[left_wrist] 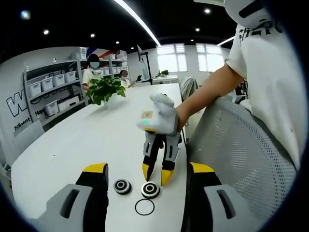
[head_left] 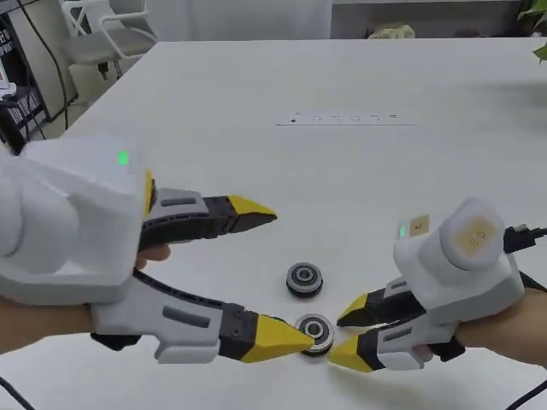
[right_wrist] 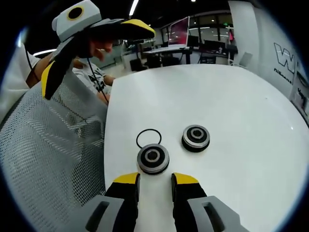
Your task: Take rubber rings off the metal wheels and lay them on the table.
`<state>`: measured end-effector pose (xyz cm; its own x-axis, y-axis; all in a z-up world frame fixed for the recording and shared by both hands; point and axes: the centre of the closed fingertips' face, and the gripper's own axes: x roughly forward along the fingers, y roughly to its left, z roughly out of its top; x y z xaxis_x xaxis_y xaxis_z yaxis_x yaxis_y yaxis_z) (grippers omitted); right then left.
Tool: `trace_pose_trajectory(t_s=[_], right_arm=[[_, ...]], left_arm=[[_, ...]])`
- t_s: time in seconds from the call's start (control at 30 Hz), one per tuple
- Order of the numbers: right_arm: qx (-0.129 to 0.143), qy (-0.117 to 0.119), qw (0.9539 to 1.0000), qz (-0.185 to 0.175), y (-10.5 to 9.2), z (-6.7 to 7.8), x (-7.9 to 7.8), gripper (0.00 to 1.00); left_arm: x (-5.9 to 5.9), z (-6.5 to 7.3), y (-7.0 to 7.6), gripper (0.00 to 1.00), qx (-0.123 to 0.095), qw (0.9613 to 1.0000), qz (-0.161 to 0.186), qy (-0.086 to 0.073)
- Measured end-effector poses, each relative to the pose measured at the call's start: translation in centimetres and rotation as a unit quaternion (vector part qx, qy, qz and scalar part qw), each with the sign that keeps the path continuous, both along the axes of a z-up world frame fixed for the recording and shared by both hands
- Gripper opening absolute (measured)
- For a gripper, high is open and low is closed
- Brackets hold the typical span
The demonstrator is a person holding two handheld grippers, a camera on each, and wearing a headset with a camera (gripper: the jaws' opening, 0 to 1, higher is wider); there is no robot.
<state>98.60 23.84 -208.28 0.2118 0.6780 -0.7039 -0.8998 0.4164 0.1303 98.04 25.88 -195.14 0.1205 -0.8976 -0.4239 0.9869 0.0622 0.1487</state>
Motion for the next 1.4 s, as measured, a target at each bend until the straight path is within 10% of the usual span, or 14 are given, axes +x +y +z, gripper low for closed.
trace_pose_trajectory(t_s=[0.73, 1.4], right_arm=[[0.000, -0.013, 0.9999, 0.009, 0.3, 0.0, 0.1, 0.22], [0.002, -0.018, 0.9997, 0.016, 0.5, 0.1, 0.0, 0.21]], left_arm=[[1.3, -8.7, -1.9, 0.39, 0.050, 0.9972, 0.009, 0.055], [1.2, -10.6, -1.7, 0.17, 0.053, 0.9943, 0.025, 0.090]])
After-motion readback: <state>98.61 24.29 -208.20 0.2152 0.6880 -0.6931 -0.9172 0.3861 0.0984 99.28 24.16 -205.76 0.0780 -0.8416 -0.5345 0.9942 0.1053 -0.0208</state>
